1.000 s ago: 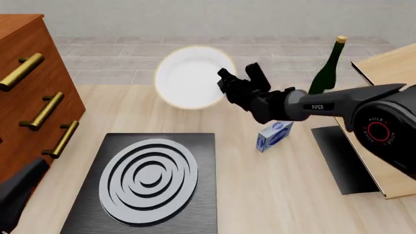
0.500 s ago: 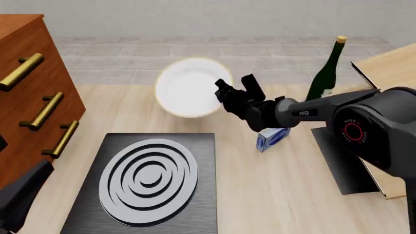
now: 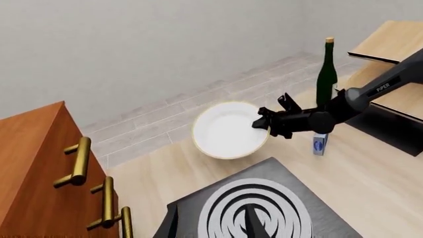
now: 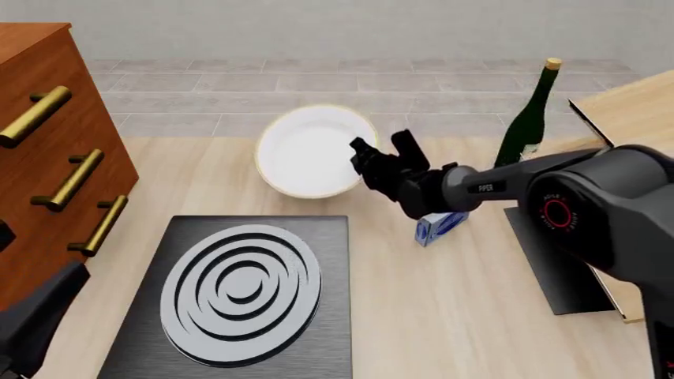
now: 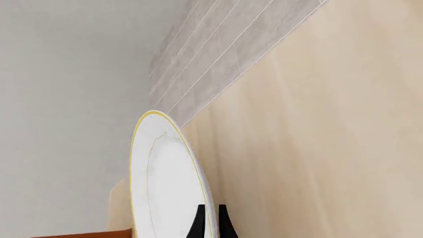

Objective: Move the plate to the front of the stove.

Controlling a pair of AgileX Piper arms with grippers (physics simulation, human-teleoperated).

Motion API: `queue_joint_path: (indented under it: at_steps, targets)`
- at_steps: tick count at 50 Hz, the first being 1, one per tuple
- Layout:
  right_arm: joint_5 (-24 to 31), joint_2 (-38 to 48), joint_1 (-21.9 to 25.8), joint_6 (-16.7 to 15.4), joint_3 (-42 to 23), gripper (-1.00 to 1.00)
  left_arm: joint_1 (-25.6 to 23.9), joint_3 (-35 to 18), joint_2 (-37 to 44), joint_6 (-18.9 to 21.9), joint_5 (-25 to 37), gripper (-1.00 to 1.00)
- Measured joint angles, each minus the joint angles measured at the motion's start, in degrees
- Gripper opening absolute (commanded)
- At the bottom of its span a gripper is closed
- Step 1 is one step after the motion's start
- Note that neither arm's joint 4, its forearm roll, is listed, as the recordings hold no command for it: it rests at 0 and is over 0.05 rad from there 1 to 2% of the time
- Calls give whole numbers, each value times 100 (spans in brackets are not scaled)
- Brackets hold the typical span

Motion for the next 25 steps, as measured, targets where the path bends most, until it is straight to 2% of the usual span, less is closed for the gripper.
queue_joint_path:
  at_steps: [25]
  targets:
    - [2,196,-51,-7,-62,-100,30,38,-54,-27,44,100]
